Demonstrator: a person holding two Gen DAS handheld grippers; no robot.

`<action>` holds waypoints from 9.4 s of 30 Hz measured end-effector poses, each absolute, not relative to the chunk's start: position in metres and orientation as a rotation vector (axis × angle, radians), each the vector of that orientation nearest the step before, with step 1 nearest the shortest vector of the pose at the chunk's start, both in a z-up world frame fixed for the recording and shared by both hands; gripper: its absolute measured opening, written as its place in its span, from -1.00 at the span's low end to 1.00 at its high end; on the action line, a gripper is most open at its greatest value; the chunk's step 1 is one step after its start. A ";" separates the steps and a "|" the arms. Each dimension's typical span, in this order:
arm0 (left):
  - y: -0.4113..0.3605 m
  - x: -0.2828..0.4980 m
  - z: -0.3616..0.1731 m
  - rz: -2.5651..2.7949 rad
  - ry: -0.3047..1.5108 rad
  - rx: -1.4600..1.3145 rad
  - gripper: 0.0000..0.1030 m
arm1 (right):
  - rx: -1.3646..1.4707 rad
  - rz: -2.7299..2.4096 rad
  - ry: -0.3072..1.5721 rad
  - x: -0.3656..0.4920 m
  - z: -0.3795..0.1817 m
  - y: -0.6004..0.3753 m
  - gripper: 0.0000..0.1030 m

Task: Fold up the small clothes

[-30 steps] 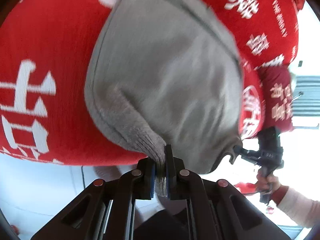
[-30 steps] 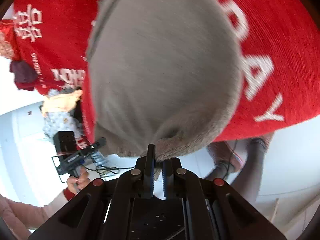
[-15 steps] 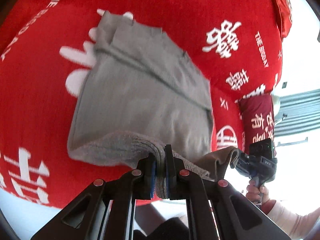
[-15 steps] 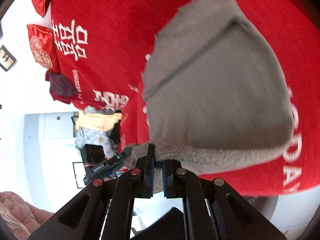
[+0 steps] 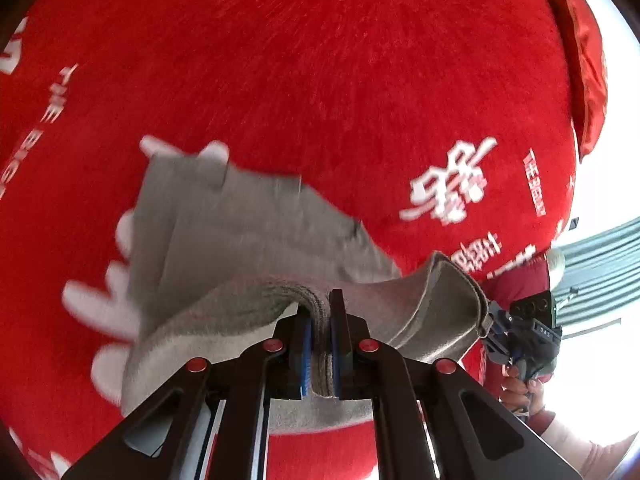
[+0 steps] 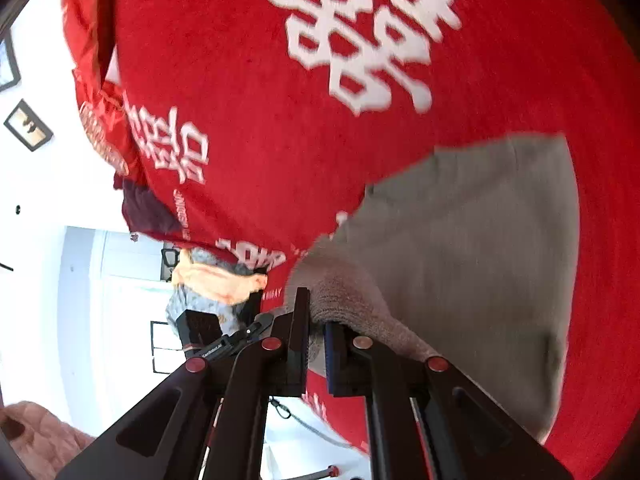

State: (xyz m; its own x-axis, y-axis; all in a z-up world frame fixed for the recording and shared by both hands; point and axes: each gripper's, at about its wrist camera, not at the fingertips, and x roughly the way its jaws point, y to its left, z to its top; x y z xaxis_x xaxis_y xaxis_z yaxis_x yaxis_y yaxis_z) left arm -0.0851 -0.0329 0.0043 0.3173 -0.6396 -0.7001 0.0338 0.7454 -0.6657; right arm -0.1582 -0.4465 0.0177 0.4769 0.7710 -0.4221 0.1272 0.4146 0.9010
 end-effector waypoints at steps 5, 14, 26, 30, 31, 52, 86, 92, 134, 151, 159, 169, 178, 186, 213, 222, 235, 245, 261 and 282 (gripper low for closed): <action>-0.046 -0.030 -0.038 -0.398 1.202 -0.613 -0.83 | 1.064 0.459 1.098 -0.103 -0.025 -0.459 -0.87; -0.060 0.015 -0.105 -0.245 1.300 -0.509 -0.83 | 1.017 0.284 1.274 -0.065 -0.109 -0.471 -0.84; -0.067 0.020 -0.064 -0.147 1.251 -0.370 0.54 | 0.867 0.247 1.230 -0.046 -0.064 -0.465 0.10; -0.067 0.017 -0.059 -0.117 1.266 -0.331 0.54 | 0.812 0.194 1.227 -0.049 -0.049 -0.466 0.10; -0.070 0.015 -0.059 -0.106 1.271 -0.303 0.54 | 0.800 0.189 1.236 -0.051 -0.048 -0.465 0.10; -0.049 -0.108 -0.115 -0.023 1.498 -0.077 0.54 | 0.892 0.077 1.502 -0.244 -0.075 -0.477 0.10; -0.044 -0.195 -0.082 0.009 1.541 -0.253 0.57 | 0.479 0.187 1.501 -0.250 -0.010 -0.390 -0.24; -0.031 -0.193 -0.085 -0.074 1.547 -0.307 0.57 | 0.495 0.218 1.504 -0.253 -0.011 -0.352 -0.22; 0.027 -0.134 -0.115 -0.505 1.476 -0.297 -0.84 | 1.103 0.193 1.453 -0.236 -0.116 -0.189 -0.97; 0.028 -0.150 -0.104 -0.237 1.495 -0.165 0.40 | 1.026 0.245 1.459 -0.229 -0.096 -0.203 -0.11; 0.024 -0.150 -0.112 -0.220 1.502 -0.145 0.40 | 1.034 0.244 1.465 -0.235 -0.102 -0.211 -0.10; 0.032 -0.156 -0.107 -0.266 1.500 -0.374 0.40 | 1.046 0.254 1.448 -0.228 -0.104 -0.208 -0.09; 0.022 -0.161 -0.114 -0.312 1.516 -0.558 0.40 | 1.239 0.221 1.370 -0.232 -0.120 -0.221 -0.08; 0.008 -0.169 -0.120 -0.381 1.535 -0.719 0.40 | 1.405 0.230 1.286 -0.223 -0.134 -0.226 -0.80; -0.018 -0.107 -0.112 -0.175 1.346 -0.850 0.17 | 1.184 0.416 1.422 -0.200 -0.103 -0.220 -0.77; -0.059 -0.106 -0.081 -0.176 1.259 -0.222 -0.78 | 0.731 0.344 1.500 -0.158 -0.033 -0.260 0.41; -0.105 -0.129 -0.064 -0.282 1.046 0.307 -0.78 | 0.328 0.646 1.812 0.023 -0.047 -0.130 0.61; -0.105 -0.145 -0.064 -0.318 1.011 0.350 -0.78 | -0.121 0.653 2.016 0.025 -0.085 -0.043 0.63; -0.117 -0.144 -0.033 -0.368 0.989 0.345 -0.78 | -0.028 0.602 1.791 0.026 -0.054 -0.107 -0.60; -0.328 -0.191 0.039 -0.723 0.820 0.504 -0.78 | 0.597 0.492 1.303 -0.070 0.048 -0.416 -0.61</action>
State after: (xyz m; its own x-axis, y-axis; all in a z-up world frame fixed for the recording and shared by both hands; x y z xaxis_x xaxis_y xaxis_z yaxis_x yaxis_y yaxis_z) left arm -0.1909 -0.3277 0.0394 0.4712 -0.3772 -0.7973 0.7433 0.6565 0.1287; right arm -0.0697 -0.4158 0.0482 0.2019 0.6443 -0.7377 -0.0045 0.7538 0.6571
